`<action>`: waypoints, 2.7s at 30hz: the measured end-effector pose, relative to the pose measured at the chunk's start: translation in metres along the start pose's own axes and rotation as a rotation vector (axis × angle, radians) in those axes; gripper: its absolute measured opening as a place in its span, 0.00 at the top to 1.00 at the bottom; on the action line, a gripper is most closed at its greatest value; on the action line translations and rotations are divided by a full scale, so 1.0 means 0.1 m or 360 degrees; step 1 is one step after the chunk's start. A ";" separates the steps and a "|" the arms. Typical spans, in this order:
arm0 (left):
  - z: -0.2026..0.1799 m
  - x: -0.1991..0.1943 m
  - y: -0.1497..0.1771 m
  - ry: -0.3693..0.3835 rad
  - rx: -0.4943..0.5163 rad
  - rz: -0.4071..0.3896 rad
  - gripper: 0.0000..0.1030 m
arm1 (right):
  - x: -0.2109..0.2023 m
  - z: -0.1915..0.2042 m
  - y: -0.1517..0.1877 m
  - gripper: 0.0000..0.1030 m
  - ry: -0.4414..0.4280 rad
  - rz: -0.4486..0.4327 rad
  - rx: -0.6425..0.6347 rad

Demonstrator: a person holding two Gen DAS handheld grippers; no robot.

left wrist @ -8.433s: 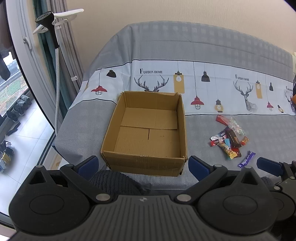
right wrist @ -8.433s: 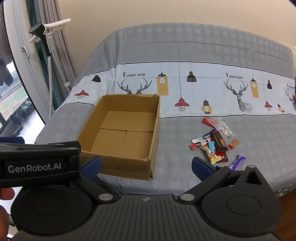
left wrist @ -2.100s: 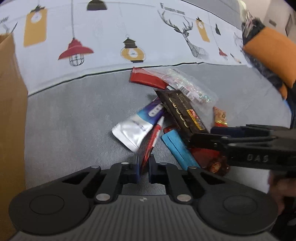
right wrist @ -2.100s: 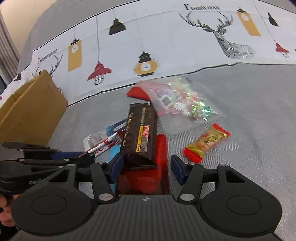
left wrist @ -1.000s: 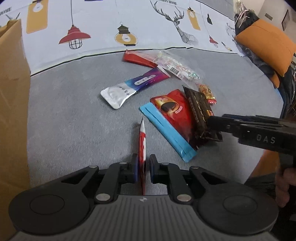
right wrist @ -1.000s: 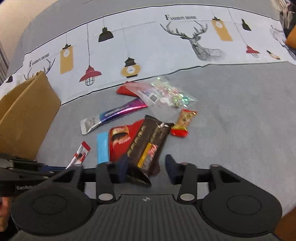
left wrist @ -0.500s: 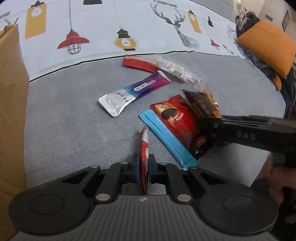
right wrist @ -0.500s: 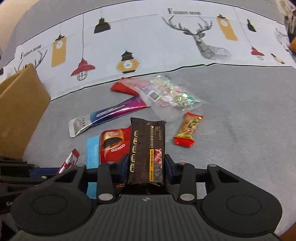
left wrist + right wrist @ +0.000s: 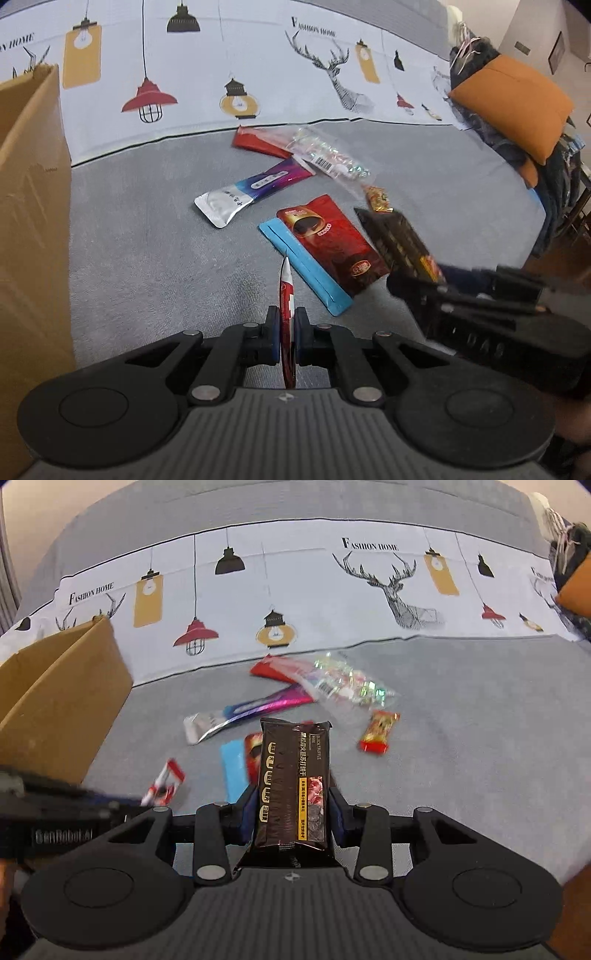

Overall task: Organize snacks
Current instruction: 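Carry both snacks over the box and open both tools to release them, then move both open tools back to the remaining snacks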

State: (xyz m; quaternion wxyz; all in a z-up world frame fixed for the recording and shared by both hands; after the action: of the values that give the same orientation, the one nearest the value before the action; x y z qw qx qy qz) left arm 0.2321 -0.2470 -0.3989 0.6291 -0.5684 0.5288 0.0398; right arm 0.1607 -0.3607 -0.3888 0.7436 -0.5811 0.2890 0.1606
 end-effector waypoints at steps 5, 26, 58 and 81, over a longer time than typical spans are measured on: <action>0.03 -0.15 0.01 -0.0006 -0.0004 -0.0028 0.93 | -0.16 0.19 0.02 0.60 -0.0009 -0.0028 -0.0005; 0.15 -0.92 -0.36 -0.0054 -0.0035 -0.0314 0.93 | -0.56 0.75 -0.30 0.60 -0.0130 -0.0136 -0.0009; 2.40 -2.12 -0.12 -0.0590 -0.0497 -0.0461 0.93 | -0.36 3.27 -0.78 0.60 -0.0660 -0.0042 -0.0380; 1.93 -1.95 -0.24 -0.0604 -0.0473 -0.0529 0.04 | -0.45 2.68 -0.60 0.27 -0.0640 -0.0143 -0.0382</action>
State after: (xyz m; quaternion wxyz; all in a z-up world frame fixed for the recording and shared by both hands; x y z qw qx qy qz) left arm 0.2823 -0.0016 -0.2834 0.6246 -0.7154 0.2898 0.1187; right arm 0.2254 -0.1165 -0.2722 0.7181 -0.6341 0.0877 0.2731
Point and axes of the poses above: each gripper's, at about its wrist camera, not at the fingertips, and x roughly the way its jaws point, z to its left, y to its underside, the point moved 9 cm from there along x, roughly the way its jaws point, and after that the axes turned 5 degrees about -z, right-handed, at the moved point
